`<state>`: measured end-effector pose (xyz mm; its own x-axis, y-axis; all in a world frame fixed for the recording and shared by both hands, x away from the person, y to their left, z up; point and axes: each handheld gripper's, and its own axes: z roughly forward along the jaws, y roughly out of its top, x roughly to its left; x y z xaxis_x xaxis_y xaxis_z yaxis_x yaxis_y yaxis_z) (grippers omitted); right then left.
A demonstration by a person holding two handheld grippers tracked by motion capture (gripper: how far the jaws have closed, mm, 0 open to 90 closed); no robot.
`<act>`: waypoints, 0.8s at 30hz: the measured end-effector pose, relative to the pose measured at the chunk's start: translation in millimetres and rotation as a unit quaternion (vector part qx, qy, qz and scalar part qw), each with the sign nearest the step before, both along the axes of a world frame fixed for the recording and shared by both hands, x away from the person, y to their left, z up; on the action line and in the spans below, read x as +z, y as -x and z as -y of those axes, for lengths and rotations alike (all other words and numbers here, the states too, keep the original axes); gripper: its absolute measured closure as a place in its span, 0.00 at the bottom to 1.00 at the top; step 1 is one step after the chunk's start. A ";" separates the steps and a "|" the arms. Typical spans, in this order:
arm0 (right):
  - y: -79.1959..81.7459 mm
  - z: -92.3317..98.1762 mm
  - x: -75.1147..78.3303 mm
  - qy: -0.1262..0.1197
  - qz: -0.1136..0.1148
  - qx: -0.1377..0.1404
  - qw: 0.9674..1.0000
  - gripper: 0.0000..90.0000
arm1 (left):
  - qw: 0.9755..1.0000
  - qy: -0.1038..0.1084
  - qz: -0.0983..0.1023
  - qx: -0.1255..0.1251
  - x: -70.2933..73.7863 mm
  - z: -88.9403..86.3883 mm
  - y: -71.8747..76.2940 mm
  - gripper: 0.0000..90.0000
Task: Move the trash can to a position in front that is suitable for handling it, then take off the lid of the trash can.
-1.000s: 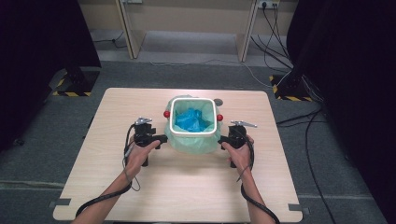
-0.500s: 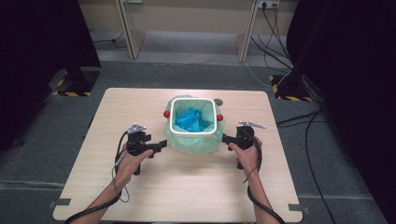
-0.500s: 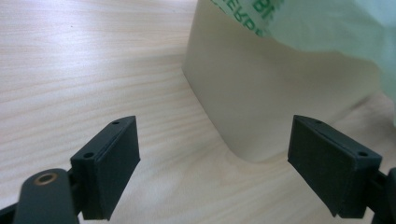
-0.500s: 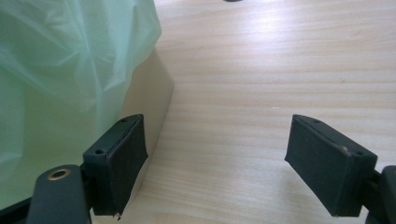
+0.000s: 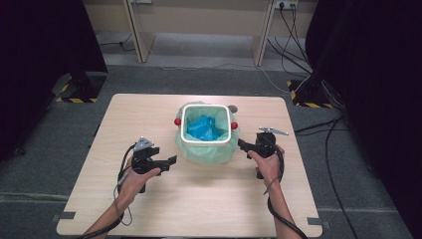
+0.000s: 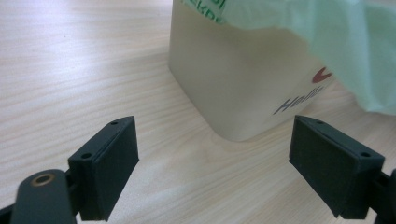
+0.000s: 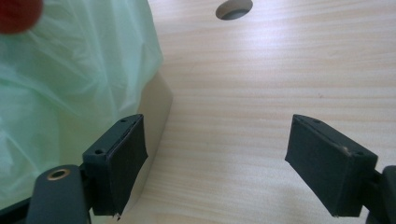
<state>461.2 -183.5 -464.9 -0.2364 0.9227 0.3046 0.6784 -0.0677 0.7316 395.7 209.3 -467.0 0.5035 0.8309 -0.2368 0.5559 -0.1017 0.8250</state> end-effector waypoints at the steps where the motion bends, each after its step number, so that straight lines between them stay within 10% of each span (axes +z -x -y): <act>1: -0.2 -0.1 1.5 0.000 0.002 -0.001 1.000 0.21 | 1.000 0.000 0.003 -0.002 1.4 0.2 0.7 0.17; 24: -8.0 -10.7 70.1 0.014 0.034 0.021 0.999 0.39 | 0.998 0.017 0.040 -0.040 22.4 13.2 10.1 0.16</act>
<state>469.2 -172.8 -394.8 -0.2951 0.9195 0.2599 0.6288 -0.0179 0.7773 385.6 196.1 -444.5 0.5869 0.7791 -0.2205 0.4789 -0.1144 0.8704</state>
